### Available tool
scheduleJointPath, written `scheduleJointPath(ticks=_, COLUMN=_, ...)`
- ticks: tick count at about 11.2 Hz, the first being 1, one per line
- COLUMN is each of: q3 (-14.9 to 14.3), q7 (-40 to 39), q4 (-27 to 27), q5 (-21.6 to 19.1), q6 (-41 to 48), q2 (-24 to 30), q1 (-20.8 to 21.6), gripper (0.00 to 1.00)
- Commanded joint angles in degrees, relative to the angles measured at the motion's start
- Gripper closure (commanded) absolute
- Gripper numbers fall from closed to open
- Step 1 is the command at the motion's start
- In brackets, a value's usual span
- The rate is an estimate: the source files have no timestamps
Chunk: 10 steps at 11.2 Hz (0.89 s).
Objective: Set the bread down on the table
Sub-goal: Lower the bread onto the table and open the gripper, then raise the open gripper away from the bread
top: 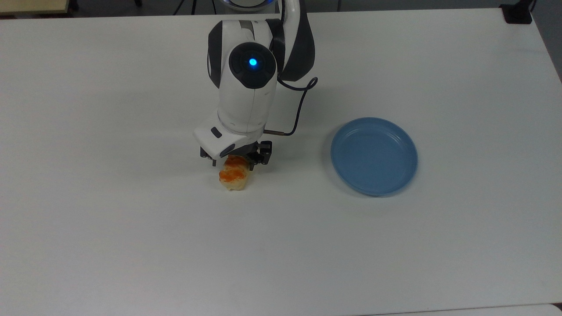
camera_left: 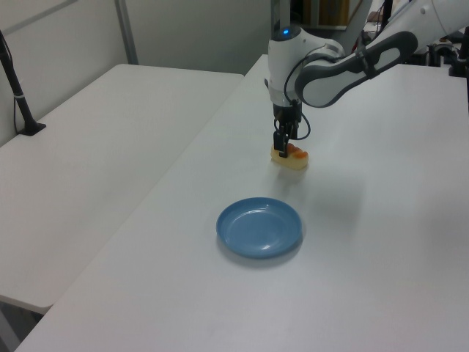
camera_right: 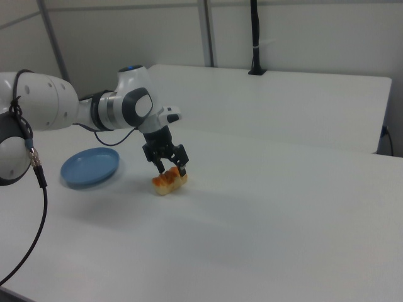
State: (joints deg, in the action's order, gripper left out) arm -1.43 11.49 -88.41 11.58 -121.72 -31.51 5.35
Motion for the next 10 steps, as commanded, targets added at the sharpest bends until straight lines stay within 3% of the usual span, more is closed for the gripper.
scheduleJointPath(ticks=1, q3=0.64, q7=0.37, q4=-0.62, q5=0.46, q6=3.66, q2=4.87, q1=0.62, gripper=0.00)
scheduleJointPath(ticks=6, q3=1.17, q7=0.03, q4=0.43, q5=-0.07, q6=17.36, q2=16.01, q1=1.95, gripper=0.00)
scheduleJointPath(ticks=10, q3=0.73, q7=-3.56, q4=-0.18, q5=-6.82, q6=27.03, q2=25.78, q1=-0.24, gripper=0.00)
